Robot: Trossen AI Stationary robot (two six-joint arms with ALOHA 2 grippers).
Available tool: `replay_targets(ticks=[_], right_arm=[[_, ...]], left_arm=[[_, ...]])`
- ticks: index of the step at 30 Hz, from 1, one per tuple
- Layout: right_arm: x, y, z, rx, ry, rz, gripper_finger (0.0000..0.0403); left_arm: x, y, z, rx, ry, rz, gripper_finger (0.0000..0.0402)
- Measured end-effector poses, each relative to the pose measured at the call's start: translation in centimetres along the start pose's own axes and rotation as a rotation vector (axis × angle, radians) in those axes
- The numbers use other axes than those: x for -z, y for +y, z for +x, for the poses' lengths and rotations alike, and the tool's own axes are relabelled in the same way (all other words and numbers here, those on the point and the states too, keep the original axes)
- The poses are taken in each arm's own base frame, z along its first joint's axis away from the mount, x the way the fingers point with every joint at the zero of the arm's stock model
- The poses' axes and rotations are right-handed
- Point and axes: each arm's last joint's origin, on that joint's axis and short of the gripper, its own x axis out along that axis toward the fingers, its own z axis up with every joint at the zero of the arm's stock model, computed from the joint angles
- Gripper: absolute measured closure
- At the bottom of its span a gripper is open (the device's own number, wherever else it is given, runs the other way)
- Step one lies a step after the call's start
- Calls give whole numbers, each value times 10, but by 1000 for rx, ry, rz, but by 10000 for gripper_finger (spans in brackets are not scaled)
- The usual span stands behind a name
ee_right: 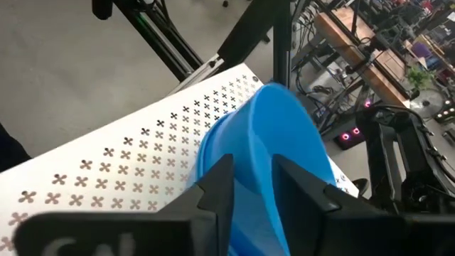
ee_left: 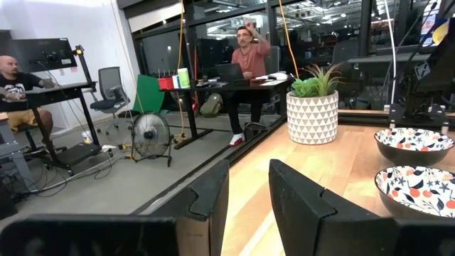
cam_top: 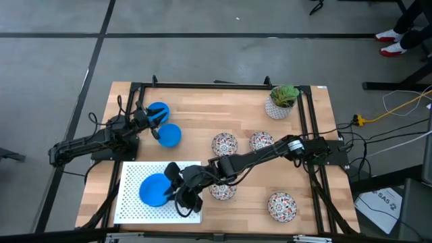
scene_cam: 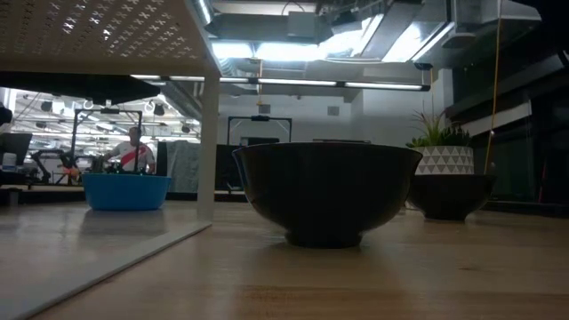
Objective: Pick & Place Mini bowls
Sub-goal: Stack the blue bowl on the stacked blue bowls on the shelf
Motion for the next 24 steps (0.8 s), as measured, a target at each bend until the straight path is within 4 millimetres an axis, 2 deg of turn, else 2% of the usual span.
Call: replay_targets(ticks=[10,18,24], right_arm=[[1,0,-1,-4,7,6,299],[0,-1,-1,-1,3,121,299],[0,-1,-1,1,1,133,299]], left_arm=[[0,0,0,0,0,0,304],[0,0,0,0,0,0,304],[0,0,0,0,0,0,304]])
